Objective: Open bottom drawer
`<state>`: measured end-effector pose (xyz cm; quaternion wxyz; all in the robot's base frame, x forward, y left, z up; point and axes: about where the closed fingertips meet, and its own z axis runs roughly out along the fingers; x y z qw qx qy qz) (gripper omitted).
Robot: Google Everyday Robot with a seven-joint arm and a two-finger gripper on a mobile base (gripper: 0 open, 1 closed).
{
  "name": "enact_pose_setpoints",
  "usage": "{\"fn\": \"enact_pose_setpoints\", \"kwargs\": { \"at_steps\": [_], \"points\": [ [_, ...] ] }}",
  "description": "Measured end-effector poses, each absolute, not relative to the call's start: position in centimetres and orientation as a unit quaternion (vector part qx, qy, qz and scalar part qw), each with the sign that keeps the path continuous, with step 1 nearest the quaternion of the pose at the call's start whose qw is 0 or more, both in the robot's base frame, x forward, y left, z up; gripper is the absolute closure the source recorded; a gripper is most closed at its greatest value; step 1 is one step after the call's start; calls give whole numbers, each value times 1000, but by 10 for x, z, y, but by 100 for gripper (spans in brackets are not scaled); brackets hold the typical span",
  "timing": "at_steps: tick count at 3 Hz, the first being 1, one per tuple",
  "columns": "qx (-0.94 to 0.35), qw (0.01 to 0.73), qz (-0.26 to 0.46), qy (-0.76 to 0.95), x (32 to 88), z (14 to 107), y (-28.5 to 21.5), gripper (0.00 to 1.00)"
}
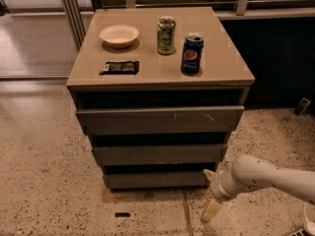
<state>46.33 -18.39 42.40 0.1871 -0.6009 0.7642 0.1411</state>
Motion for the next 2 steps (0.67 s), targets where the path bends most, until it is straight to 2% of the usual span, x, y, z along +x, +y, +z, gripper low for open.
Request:
{"fn": "enact_pose_setpoints", "kwargs": {
  "at_steps": [1,2],
  "points": [
    [-616,176,138,755,469,382,-190,0],
    [-621,180,166,744,470,305,-180,0]
  ]
}}
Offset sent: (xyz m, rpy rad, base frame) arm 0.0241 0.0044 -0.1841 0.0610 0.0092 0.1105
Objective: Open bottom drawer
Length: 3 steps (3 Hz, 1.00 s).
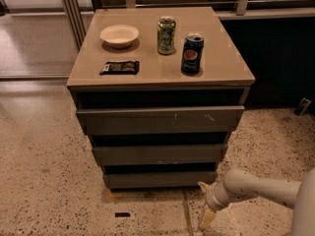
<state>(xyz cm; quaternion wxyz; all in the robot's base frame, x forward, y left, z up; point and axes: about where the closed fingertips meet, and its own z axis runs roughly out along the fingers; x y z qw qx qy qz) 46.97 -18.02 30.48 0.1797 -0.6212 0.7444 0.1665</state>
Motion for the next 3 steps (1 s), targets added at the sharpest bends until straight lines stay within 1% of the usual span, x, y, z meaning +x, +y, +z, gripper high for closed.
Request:
{"fn": "enact_pose_setpoints", "kwargs": {
  "at_steps": [2,3],
  "points": [
    [-627,188,156,739,469,289,-183,0],
    [-634,226,140,726,477,266,-184,0]
  ]
}}
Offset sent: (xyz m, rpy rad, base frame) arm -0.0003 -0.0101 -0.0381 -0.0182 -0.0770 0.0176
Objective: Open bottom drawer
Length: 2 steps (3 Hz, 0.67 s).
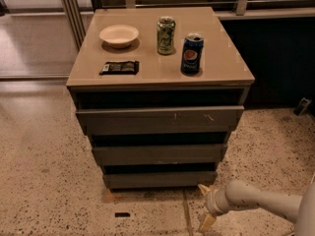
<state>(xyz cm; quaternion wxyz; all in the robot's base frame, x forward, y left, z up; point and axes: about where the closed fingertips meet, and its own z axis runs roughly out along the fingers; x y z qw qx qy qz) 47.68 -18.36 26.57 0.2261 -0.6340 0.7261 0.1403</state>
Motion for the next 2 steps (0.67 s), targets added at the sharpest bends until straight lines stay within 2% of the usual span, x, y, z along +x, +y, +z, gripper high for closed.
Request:
{"fn": "enact_pose_setpoints", "kwargs": {
  "at_steps": [2],
  "points": [
    [-641,295,122,698,516,235,-176,0]
  ]
}}
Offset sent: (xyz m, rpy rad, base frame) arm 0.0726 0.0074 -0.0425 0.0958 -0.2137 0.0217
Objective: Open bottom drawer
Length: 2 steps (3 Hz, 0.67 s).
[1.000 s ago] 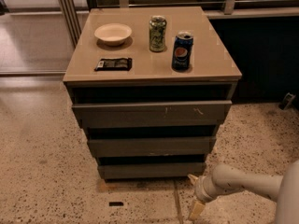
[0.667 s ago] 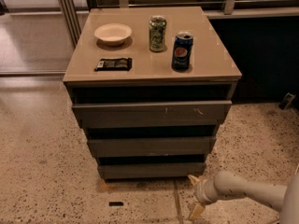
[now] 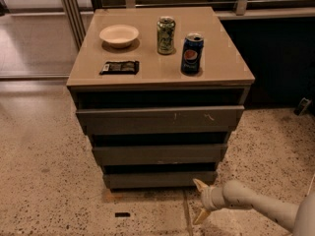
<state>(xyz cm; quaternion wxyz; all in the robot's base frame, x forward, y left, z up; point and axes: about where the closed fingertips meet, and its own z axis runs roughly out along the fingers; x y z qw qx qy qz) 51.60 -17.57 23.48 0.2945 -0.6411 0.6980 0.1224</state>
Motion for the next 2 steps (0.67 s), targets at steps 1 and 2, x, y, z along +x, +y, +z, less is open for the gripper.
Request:
{"fn": "enact_pose_setpoints", "kwargs": {
  "at_steps": [1,2],
  "points": [
    [-644,313,115,689,542,227,-173,0],
    [-648,318,103,685,570,222,-174,0]
  ]
}}
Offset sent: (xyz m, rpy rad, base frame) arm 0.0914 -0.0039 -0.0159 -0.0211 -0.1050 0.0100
